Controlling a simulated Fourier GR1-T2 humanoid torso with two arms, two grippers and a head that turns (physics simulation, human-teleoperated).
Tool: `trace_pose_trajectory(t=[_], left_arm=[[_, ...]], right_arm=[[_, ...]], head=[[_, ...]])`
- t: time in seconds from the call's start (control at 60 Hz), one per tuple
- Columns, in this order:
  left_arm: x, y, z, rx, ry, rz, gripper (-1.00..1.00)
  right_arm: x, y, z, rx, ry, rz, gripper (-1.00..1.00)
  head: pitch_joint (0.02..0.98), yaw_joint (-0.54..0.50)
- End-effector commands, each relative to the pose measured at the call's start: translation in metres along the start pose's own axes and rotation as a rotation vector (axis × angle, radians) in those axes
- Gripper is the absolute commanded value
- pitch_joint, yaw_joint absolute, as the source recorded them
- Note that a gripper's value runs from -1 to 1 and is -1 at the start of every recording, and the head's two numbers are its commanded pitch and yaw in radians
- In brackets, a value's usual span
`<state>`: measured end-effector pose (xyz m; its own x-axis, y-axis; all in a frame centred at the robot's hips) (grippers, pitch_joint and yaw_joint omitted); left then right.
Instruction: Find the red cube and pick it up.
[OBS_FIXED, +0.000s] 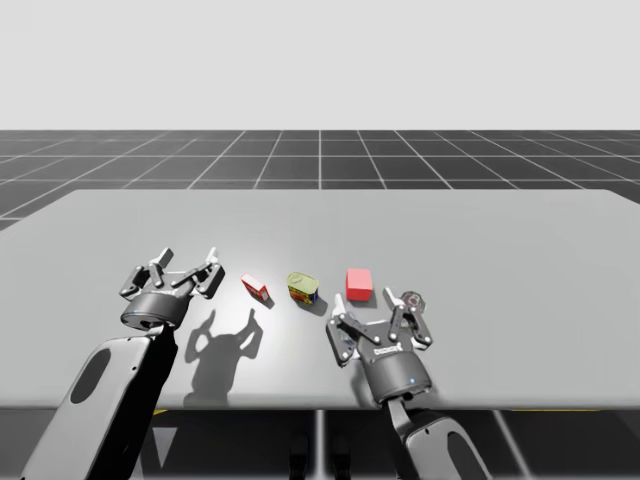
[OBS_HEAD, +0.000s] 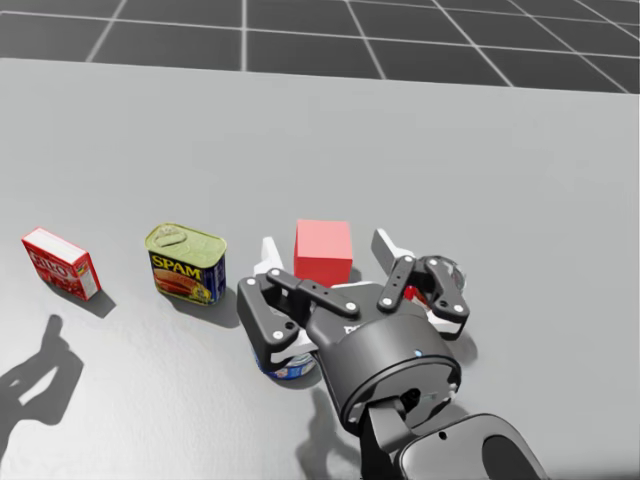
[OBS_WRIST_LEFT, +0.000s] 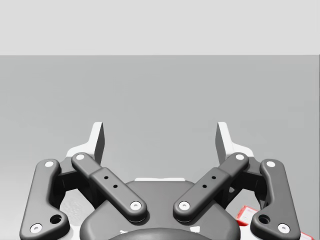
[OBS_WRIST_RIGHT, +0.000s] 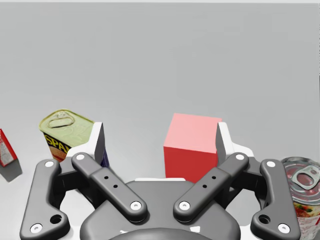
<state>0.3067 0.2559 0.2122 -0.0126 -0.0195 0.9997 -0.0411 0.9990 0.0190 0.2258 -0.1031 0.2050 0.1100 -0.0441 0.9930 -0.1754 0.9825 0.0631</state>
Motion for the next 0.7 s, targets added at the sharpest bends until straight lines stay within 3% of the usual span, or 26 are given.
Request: trace_pose_trajectory(t=[0.017, 0.267, 0.417, 0.517, 0.633, 0.7], left_arm=[[0.000, 0.000, 0.001, -0.002, 0.000, 0.001, -1.00], [0.001, -0.001, 0.001, -0.006, -0.001, 0.002, -1.00], [0.002, 0.000, 0.002, -0.009, -0.001, 0.003, -1.00], [0.002, -0.001, 0.002, -0.011, -0.001, 0.003, -1.00], [0.002, 0.000, 0.003, -0.011, -0.002, 0.005, -1.00], [0.002, 0.000, 0.003, -0.011, -0.002, 0.006, -1.00]], right_arm=[[-0.014, 0.006, -0.021, -0.058, 0.028, 0.038, -1.00], [-0.024, 0.005, -0.050, -0.127, 0.082, 0.088, -1.00], [-0.034, -0.001, -0.066, -0.173, 0.114, 0.101, -1.00], [-0.039, -0.003, -0.073, -0.188, 0.136, 0.102, -1.00], [-0.042, -0.003, -0.080, -0.174, 0.184, 0.068, -1.00], [-0.043, -0.003, -0.083, -0.168, 0.201, 0.066, -1.00]], head=[[0.767, -0.16], [0.773, -0.15], [0.773, -0.15], [0.773, -0.15], [0.772, -0.15], [0.771, -0.15]])
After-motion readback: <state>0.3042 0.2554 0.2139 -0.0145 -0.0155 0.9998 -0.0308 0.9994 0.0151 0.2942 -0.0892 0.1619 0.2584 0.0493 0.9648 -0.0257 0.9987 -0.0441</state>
